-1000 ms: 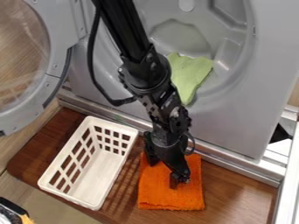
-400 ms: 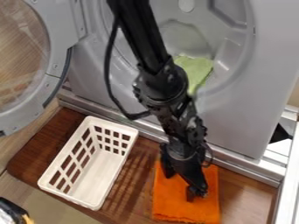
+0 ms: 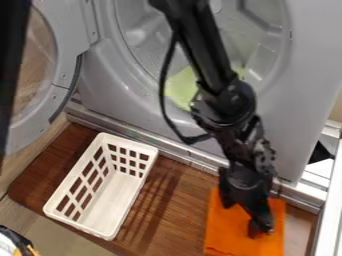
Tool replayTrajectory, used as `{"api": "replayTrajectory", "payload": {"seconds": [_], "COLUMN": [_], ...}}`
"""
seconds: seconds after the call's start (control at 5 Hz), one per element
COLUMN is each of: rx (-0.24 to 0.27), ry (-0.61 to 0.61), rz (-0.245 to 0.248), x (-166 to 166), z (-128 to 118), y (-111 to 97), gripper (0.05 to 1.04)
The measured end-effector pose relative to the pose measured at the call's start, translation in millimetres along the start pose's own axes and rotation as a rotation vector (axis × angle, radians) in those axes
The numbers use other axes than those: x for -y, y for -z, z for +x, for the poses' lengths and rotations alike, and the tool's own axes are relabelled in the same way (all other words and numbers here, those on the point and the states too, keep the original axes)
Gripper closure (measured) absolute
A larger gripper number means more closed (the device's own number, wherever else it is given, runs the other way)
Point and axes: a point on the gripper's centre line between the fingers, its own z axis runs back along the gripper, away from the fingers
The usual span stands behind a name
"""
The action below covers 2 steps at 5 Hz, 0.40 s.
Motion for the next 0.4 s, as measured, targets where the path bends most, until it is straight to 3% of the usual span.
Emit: {"api": "replayTrajectory", "payload": {"seconds": [0.4], "rx": [0.017], "ry": [0.108], "rz": [-0.033], "x": [21.8], "z": [25.9], "y": [0.6], "gripper": [0.083]}}
